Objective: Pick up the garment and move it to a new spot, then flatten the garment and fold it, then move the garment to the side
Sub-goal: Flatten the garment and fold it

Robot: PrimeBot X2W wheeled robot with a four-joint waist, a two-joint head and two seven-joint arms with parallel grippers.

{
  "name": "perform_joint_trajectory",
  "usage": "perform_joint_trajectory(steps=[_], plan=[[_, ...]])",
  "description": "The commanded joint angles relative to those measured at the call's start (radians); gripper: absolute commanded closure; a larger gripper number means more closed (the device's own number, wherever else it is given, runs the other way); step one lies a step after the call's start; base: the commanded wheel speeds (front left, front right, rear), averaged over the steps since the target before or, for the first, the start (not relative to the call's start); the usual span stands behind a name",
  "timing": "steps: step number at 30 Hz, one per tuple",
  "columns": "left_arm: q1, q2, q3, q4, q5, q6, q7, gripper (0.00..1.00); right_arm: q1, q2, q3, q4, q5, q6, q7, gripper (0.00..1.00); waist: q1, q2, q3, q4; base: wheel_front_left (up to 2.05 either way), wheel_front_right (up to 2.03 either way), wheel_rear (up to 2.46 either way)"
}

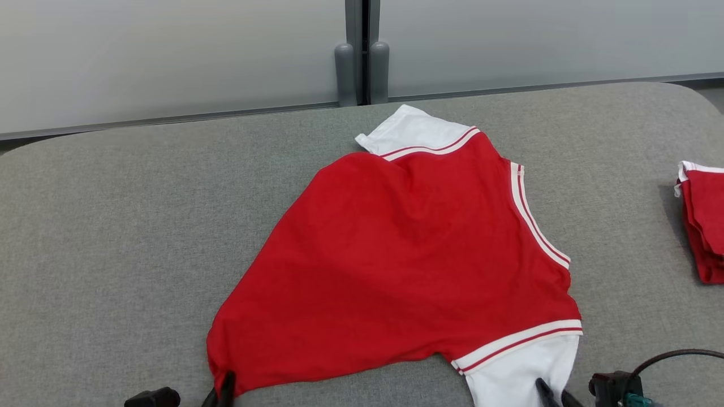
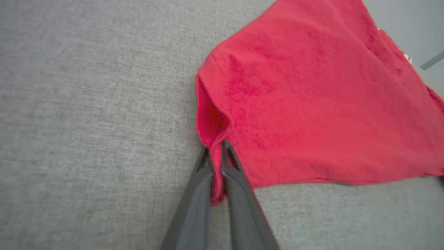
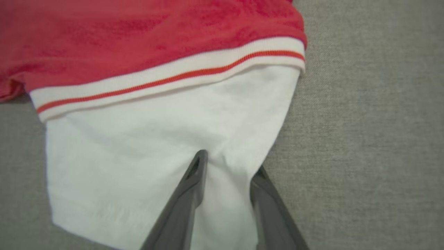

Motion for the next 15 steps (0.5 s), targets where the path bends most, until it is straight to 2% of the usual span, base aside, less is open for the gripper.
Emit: perform_joint_trajectory(steps=[1,5,10,15], plan=[[0.024,-0.005,-0.011,0.006,-0.021,-0.009,0.030,1.00,0.017,0.021,0.027,0.014,0.036,0.012,0.028,1.00,0.0000,0.0000,-0.012,-0.008,0.00,0.00,0.00],[0.075,-0.005,0.000,-0.129,-0.138,-0.030,0.098,1.00,0.006,-0.018,-0.016,-0.146,0.209,0.008,0.011,1.00,0.0000,0.0000,-0.048,-0.027,0.00,0.00,0.00],[0.177,0.010,0.021,-0.459,-0.276,-0.035,0.229,1.00,0.032,-0.079,-0.104,-0.436,0.391,0.008,0.026,1.00,0.0000,0.0000,-0.105,-0.044,0.00,0.00,0.00],[0.211,0.010,0.058,-0.810,-0.416,0.012,0.343,1.00,0.014,-0.115,-0.250,-0.706,0.492,0.008,0.080,1.00,0.0000,0.0000,-0.133,-0.052,0.00,0.00,0.00]])
